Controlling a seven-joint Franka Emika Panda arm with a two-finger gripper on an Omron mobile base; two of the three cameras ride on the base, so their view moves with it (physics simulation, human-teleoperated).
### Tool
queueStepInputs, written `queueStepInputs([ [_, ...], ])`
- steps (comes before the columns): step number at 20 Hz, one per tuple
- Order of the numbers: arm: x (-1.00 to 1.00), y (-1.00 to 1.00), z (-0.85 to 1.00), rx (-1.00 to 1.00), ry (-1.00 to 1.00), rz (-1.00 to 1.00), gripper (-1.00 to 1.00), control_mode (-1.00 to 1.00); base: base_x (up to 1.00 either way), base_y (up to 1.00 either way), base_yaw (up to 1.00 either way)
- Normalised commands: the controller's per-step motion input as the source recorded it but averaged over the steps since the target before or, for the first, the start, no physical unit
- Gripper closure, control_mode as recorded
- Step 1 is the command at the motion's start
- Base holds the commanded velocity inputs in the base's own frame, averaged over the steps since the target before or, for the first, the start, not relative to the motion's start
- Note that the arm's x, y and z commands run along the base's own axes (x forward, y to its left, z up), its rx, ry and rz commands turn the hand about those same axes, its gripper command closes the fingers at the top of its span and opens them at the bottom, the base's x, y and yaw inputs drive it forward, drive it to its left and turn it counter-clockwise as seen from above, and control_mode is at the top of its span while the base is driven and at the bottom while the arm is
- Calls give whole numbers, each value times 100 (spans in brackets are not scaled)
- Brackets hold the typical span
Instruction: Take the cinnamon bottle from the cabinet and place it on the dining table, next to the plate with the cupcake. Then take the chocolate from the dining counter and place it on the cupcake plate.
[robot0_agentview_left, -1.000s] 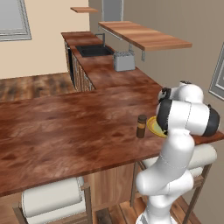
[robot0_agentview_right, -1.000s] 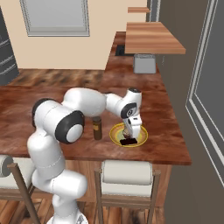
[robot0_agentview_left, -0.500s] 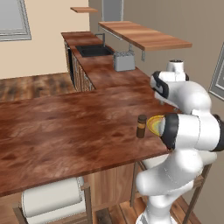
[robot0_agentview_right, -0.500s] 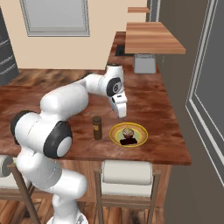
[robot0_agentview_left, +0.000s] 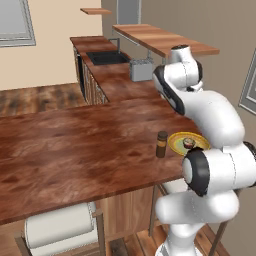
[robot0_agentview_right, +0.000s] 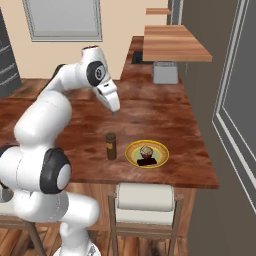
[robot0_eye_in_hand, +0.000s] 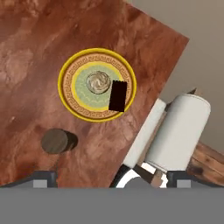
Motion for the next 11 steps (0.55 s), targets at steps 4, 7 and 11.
queueStepInputs([
  [4,-44,100,24,-14,0,42,-100,-100,0,0,0],
  [7,-36,97,-2,-14,0,52,-100,-100,0,0,0],
  [11,-19,56,-27,-6,0,45,-100,-100,0,0,0],
])
